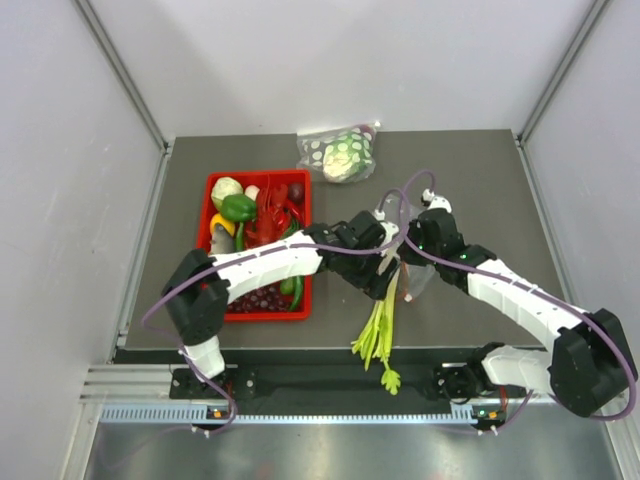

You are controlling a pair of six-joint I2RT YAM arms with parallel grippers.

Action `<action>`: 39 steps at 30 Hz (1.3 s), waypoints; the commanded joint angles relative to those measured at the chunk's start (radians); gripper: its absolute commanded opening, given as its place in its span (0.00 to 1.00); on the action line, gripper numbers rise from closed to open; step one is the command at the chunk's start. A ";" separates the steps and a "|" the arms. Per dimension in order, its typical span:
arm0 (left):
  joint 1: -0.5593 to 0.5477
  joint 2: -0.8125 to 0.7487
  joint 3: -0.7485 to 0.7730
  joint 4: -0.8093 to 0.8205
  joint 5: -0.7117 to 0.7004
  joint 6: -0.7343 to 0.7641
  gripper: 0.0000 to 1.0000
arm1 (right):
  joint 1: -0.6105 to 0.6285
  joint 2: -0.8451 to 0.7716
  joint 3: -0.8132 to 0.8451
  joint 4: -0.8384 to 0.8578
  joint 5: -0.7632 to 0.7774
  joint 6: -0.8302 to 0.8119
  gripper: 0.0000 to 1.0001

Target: Open the zip-top bag and remove the fake food

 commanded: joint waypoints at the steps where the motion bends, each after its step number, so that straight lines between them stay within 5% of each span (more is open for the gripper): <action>1: -0.047 0.063 0.043 0.057 -0.015 0.041 0.88 | -0.012 0.003 0.052 0.037 -0.003 -0.009 0.00; 31: -0.165 0.365 0.057 0.183 -0.012 -0.005 0.91 | -0.013 0.032 0.022 0.063 -0.023 0.041 0.00; 35: -0.180 0.366 0.041 0.194 -0.009 -0.004 0.77 | -0.013 0.061 0.038 0.063 -0.025 0.058 0.00; 39: -0.180 0.359 0.026 0.183 -0.006 0.001 0.37 | -0.013 0.072 0.047 0.068 -0.030 0.064 0.00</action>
